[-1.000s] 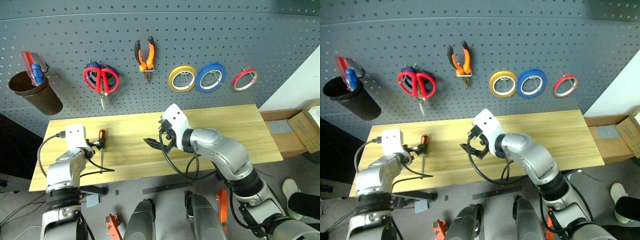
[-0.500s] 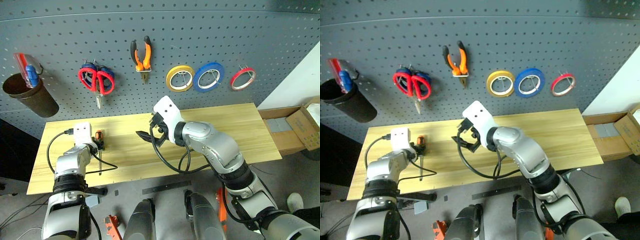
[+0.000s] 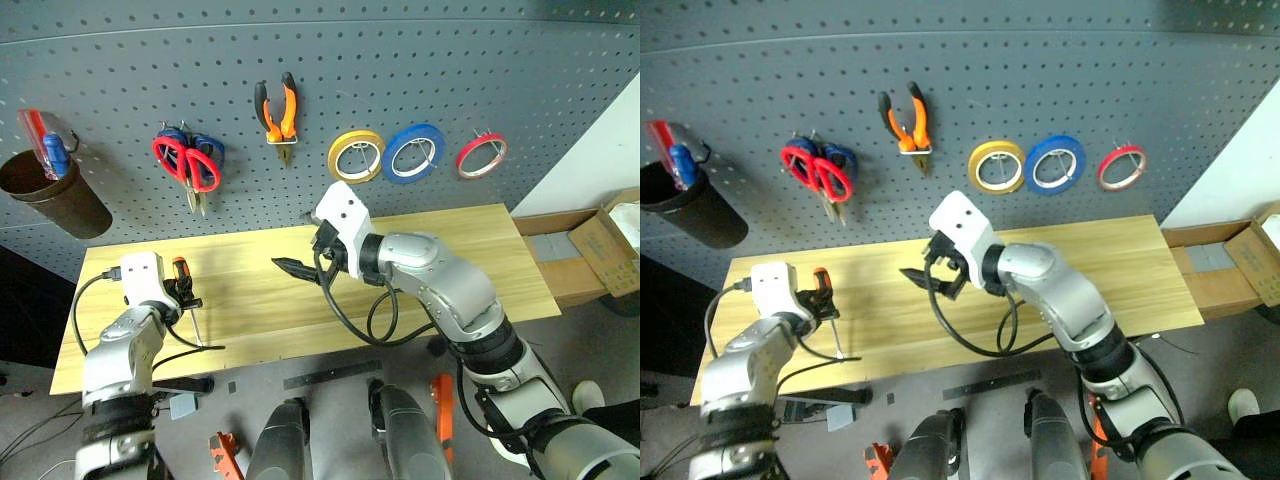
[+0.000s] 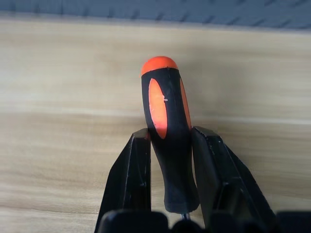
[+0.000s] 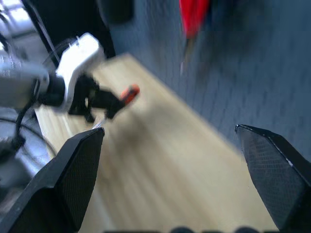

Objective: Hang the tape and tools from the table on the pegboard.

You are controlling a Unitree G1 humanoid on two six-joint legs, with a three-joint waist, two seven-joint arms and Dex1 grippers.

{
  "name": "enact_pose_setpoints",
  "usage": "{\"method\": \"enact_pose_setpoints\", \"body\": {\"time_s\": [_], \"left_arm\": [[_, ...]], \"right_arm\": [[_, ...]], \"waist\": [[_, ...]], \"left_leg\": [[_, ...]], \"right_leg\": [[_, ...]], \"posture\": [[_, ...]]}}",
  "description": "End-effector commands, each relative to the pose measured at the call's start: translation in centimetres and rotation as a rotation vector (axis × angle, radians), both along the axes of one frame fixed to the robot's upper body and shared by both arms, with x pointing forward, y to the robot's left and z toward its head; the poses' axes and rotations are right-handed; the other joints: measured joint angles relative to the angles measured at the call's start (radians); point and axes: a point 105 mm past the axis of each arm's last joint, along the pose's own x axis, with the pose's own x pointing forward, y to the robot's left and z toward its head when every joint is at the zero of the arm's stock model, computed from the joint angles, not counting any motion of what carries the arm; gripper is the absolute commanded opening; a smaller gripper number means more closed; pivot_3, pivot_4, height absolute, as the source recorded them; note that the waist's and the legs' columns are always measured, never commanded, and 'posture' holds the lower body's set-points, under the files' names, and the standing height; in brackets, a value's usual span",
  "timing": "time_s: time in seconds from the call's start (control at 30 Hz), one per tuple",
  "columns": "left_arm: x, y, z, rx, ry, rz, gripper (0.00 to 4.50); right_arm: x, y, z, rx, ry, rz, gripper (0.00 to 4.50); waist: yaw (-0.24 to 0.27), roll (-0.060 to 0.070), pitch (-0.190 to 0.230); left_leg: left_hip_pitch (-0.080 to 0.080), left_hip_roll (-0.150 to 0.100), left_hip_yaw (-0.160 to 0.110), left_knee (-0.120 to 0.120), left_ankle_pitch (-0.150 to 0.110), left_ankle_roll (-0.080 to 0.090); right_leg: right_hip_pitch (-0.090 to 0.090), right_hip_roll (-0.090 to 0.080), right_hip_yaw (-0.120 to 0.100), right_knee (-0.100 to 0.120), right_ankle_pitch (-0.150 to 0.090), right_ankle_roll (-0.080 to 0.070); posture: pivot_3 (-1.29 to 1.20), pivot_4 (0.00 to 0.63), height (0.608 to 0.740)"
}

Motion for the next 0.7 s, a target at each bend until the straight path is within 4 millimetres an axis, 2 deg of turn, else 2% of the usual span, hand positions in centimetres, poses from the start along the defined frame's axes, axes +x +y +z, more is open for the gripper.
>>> {"method": "enact_pose_setpoints", "body": {"time_s": [0.03,0.17,0.23,0.3,0.5,0.63,0.7], "left_arm": [[-1.6,-1.7,4.8,0.014,-0.229,-0.074,0.87],[-2.5,-2.9,9.2,0.033,-0.437,-0.122,0.87],[-2.6,-3.2,12.1,0.090,-0.541,-0.134,0.87],[-2.5,-3.1,14.8,0.126,-0.630,-0.131,0.87],[-2.0,-3.3,21.0,0.158,-0.817,-0.166,0.87],[-1.9,-1.9,24.0,0.117,-0.908,-0.123,0.87],[-1.7,0.1,25.9,0.109,-0.950,-0.075,0.87]], "right_arm": [[-1.9,-0.4,2.0,0.059,-0.108,0.130,4.50],[-2.1,-0.6,2.7,0.078,-0.126,0.176,4.50],[-2.5,-0.7,2.9,0.073,-0.128,0.219,4.50],[-2.7,-0.8,2.9,0.059,-0.124,0.255,4.50],[-2.5,-1.5,3.0,0.004,-0.145,0.303,4.50],[-2.1,-1.8,3.1,0.000,-0.152,0.293,4.50],[-1.9,-1.8,3.1,-0.003,-0.157,0.282,4.50]], "waist": [[0.002,0.000,0.000],[0.015,-0.001,0.000],[0.024,-0.001,-0.001],[0.027,-0.001,-0.002],[0.029,-0.005,-0.011],[0.030,-0.006,-0.013],[0.027,-0.006,-0.014]], "left_leg": [[0.000,0.000,0.000,0.000,0.000,0.000],[-0.001,0.001,0.001,0.000,0.000,0.000],[-0.001,0.000,0.001,0.000,0.000,0.000],[-0.001,-0.001,0.002,0.001,0.000,0.000],[-0.001,-0.002,0.003,0.001,0.000,0.000],[-0.001,-0.002,0.003,0.001,0.001,-0.001],[-0.001,-0.002,0.004,0.001,0.001,-0.002]], "right_leg": [[0.000,0.000,0.000,0.000,0.000,0.000],[0.001,0.000,-0.001,-0.002,0.000,0.000],[0.001,0.000,-0.002,-0.002,0.000,0.000],[0.002,0.002,-0.002,-0.003,0.000,0.000],[0.002,0.003,-0.001,-0.004,0.000,0.000],[0.002,0.003,-0.001,-0.004,0.001,0.000],[0.002,0.003,-0.001,-0.003,0.001,0.000]], "posture": [[-0.03,0.258,0.740],[0.00,0.237,0.740],[0.01,0.230,0.740],[0.02,0.214,0.740],[0.02,0.192,0.740],[0.02,0.184,0.740],[0.01,0.183,0.740]]}}
